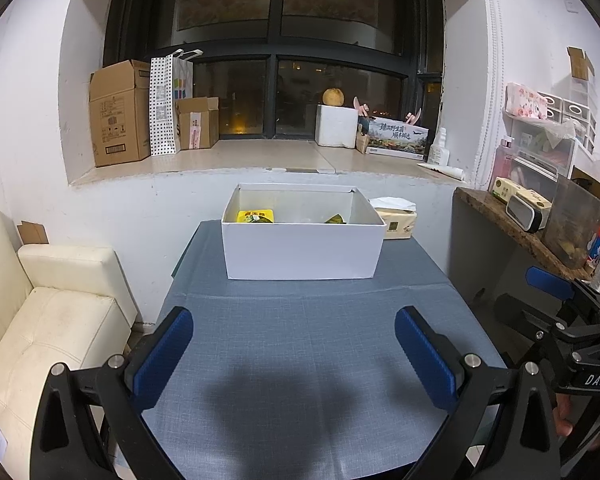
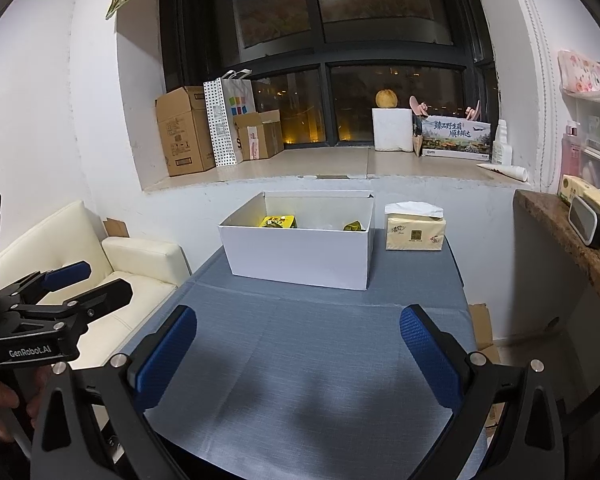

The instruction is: Organize snacks

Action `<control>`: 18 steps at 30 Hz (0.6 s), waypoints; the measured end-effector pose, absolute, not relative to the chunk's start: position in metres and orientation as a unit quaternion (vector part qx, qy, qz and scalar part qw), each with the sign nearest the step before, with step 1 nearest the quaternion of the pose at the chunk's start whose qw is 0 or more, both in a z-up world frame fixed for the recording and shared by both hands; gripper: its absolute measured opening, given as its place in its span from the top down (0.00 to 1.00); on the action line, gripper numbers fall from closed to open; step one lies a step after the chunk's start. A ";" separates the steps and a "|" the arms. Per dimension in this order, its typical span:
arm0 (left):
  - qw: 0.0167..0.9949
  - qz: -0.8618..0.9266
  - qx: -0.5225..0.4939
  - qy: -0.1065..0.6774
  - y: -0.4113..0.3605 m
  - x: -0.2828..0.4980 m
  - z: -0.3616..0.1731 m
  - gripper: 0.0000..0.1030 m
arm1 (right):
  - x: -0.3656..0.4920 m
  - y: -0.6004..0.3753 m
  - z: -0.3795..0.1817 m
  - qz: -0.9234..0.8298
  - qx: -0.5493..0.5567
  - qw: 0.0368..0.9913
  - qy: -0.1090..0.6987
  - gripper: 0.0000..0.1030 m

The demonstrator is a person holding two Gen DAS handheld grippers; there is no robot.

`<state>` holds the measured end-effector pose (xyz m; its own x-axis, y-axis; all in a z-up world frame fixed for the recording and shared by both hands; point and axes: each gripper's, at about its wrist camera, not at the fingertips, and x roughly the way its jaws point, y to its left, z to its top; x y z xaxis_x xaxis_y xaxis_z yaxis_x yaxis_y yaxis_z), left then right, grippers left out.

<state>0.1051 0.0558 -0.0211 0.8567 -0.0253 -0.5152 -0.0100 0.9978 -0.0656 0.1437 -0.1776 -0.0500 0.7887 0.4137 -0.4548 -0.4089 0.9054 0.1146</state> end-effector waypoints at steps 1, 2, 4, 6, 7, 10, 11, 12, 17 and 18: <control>0.963 -0.003 -0.033 0.268 0.056 0.105 -0.021 0.00 | 0.144 -0.177 -0.050 0.218 0.005 0.946 0.242 0.00; 0.963 -0.003 -0.032 0.268 0.056 0.105 -0.021 0.00 | 0.144 -0.177 -0.050 0.218 0.005 0.945 0.242 0.00; 0.963 -0.003 -0.033 0.268 0.056 0.105 -0.021 0.00 | 0.143 -0.177 -0.050 0.218 0.004 0.946 0.241 0.00; 0.963 -0.003 -0.032 0.268 0.055 0.105 -0.021 0.00 | 0.144 -0.178 -0.050 0.218 0.005 0.945 0.241 0.00; 0.963 -0.003 -0.032 0.269 0.055 0.105 -0.021 0.00 | 0.144 -0.178 -0.050 0.218 0.004 0.946 0.242 0.00; 0.963 -0.004 -0.032 0.268 0.055 0.105 -0.021 0.00 | 0.144 -0.178 -0.050 0.219 0.004 0.945 0.241 0.00; 0.963 -0.003 -0.032 0.268 0.055 0.105 -0.021 0.00 | 0.143 -0.178 -0.050 0.218 0.004 0.946 0.241 0.00; 0.963 -0.003 -0.032 0.268 0.055 0.105 -0.021 0.00 | 0.143 -0.178 -0.050 0.218 0.004 0.946 0.241 0.00; 0.964 -0.006 -0.033 0.265 0.056 0.104 -0.021 0.00 | 0.142 -0.178 -0.051 0.218 0.003 0.946 0.241 0.00; 0.964 -0.008 -0.035 0.264 0.056 0.104 -0.021 0.00 | 0.143 -0.178 -0.051 0.218 0.004 0.946 0.241 0.00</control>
<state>0.1037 0.0561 -0.0212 0.8609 -0.0329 -0.5077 -0.0037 0.9975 -0.0709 0.1425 -0.1777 -0.0508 0.7890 0.4137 -0.4543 -0.4103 0.9051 0.1116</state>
